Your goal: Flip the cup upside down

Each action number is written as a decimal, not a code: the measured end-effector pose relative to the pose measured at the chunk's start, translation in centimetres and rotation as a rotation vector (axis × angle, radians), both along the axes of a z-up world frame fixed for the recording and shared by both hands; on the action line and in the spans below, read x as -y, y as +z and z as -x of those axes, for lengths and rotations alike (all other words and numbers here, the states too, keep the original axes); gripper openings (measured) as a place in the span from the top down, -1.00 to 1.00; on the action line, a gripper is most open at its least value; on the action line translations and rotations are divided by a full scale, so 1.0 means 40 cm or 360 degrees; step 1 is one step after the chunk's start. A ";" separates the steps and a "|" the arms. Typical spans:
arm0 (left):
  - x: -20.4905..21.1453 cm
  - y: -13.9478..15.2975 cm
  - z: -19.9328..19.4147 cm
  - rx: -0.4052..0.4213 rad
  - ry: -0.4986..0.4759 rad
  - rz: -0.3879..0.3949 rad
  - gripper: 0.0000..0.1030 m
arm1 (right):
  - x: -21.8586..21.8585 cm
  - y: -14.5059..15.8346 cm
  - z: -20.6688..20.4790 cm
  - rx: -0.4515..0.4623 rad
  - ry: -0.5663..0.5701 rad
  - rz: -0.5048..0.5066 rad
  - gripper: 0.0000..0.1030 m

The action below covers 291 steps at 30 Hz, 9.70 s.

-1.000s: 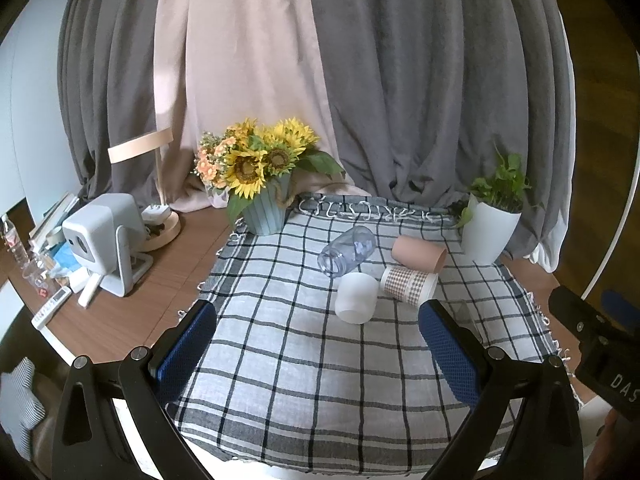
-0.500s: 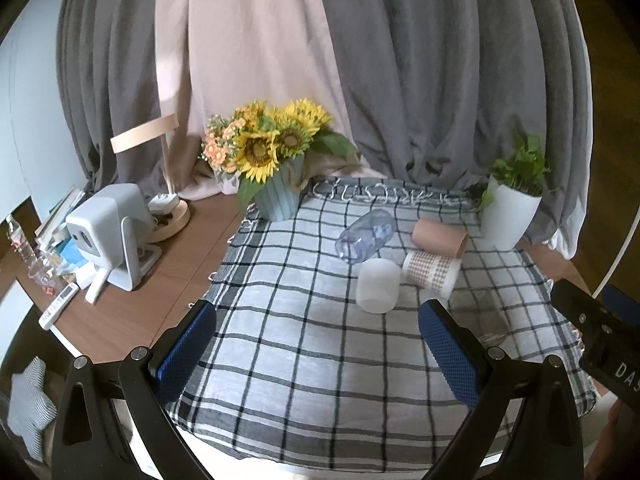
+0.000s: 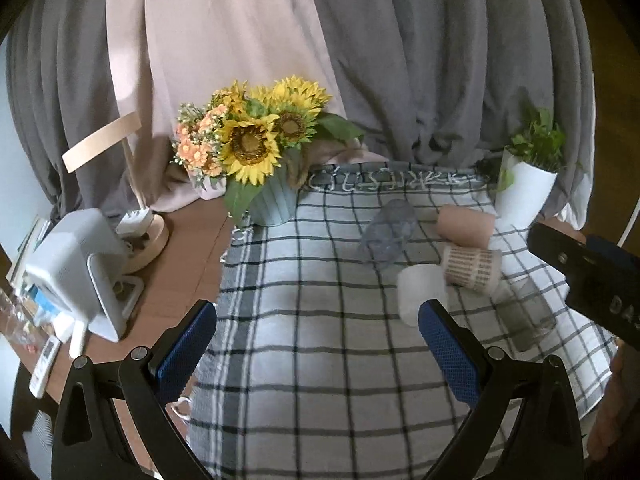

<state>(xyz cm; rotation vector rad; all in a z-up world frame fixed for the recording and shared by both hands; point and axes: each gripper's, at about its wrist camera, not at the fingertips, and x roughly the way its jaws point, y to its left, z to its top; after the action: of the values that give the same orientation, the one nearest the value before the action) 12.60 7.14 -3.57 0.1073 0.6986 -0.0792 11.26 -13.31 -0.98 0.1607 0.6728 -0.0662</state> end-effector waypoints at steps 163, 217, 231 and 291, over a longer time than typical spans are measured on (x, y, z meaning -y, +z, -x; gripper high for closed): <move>0.322 -0.328 -0.132 -0.1001 -0.0064 -0.0002 -0.38 | 0.325 -0.288 0.017 -0.0749 -0.0103 -0.0447 -0.61; 0.262 -0.184 0.123 -0.0486 0.0150 0.0199 -0.71 | 0.281 -0.224 0.054 -0.0627 0.0204 -0.0311 -0.61; 0.233 -0.071 0.216 -0.0280 0.0125 0.0255 -1.00 | 0.297 -0.151 0.120 -0.0499 0.0112 -0.0279 -0.78; 0.061 0.145 0.678 0.0081 0.0007 0.0194 -1.00 | 0.055 0.116 0.746 0.0097 -0.0083 0.0080 -0.81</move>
<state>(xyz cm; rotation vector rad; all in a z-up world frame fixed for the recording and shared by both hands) -14.52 4.70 2.21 -0.0092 0.6416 -0.1145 -18.58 -15.51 3.67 0.1314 0.6055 -0.1274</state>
